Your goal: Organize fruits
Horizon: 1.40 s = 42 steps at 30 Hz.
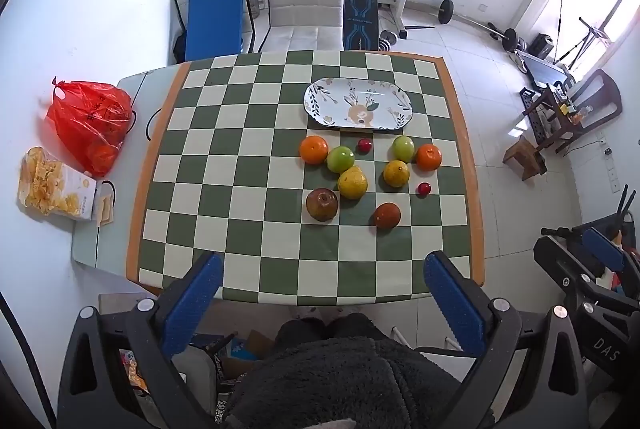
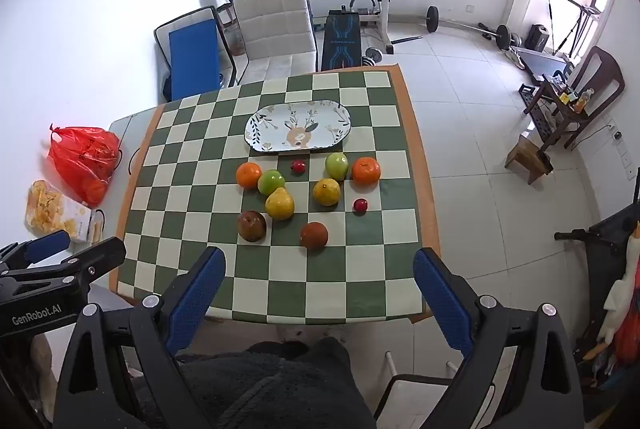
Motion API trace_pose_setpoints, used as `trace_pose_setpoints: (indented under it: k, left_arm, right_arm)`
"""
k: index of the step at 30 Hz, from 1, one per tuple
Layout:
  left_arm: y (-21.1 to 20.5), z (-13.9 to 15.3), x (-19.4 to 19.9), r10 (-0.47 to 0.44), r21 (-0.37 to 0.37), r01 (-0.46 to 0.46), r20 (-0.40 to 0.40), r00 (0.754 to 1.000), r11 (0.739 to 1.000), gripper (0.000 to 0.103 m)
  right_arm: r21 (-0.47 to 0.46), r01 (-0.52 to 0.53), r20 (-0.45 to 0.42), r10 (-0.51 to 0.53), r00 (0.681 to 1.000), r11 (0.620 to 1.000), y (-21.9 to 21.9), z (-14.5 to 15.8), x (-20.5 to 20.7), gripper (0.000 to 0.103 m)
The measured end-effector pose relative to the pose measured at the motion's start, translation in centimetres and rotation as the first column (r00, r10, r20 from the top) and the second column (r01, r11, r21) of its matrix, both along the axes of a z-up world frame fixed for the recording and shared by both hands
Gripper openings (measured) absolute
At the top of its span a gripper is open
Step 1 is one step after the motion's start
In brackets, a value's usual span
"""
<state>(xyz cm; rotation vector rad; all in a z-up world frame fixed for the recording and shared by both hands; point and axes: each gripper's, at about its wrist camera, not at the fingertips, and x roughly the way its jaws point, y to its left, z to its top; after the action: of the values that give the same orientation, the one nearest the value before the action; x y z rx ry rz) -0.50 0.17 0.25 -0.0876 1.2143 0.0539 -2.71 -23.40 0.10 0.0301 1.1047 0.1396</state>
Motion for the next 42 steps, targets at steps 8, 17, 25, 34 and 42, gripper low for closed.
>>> trace_pose_setpoints:
  k: [8, 17, 25, 34, 42]
  left_arm:
    - [0.1, 0.3, 0.4, 0.013, 0.001, -0.013, -0.013, 1.000, 1.000, 0.103]
    - [0.6, 0.3, 0.7, 0.015, 0.007, -0.015, -0.009, 1.000, 1.000, 0.103]
    - [0.5, 0.3, 0.7, 0.012, 0.010, -0.012, -0.010, 1.000, 1.000, 0.103]
    - [0.4, 0.2, 0.6, 0.014, 0.013, -0.014, -0.004, 1.000, 1.000, 0.103]
    - [0.8, 0.4, 0.7, 0.013, 0.013, -0.013, -0.003, 1.000, 1.000, 0.103]
  right_arm:
    - [0.001, -0.001, 0.003, 0.001, 1.000, 1.000, 0.0, 0.1, 0.1, 0.097]
    - [-0.013, 0.001, 0.002, -0.001, 1.000, 1.000, 0.3, 0.3, 0.0, 0.097]
    - [-0.016, 0.003, 0.000, -0.003, 1.000, 1.000, -0.3, 0.7, 0.5, 0.097]
    - [-0.017, 0.002, 0.005, -0.002, 1.000, 1.000, -0.6, 0.4, 0.0, 0.097]
    - [-0.017, 0.003, 0.005, -0.002, 1.000, 1.000, -0.7, 0.7, 0.2, 0.097]
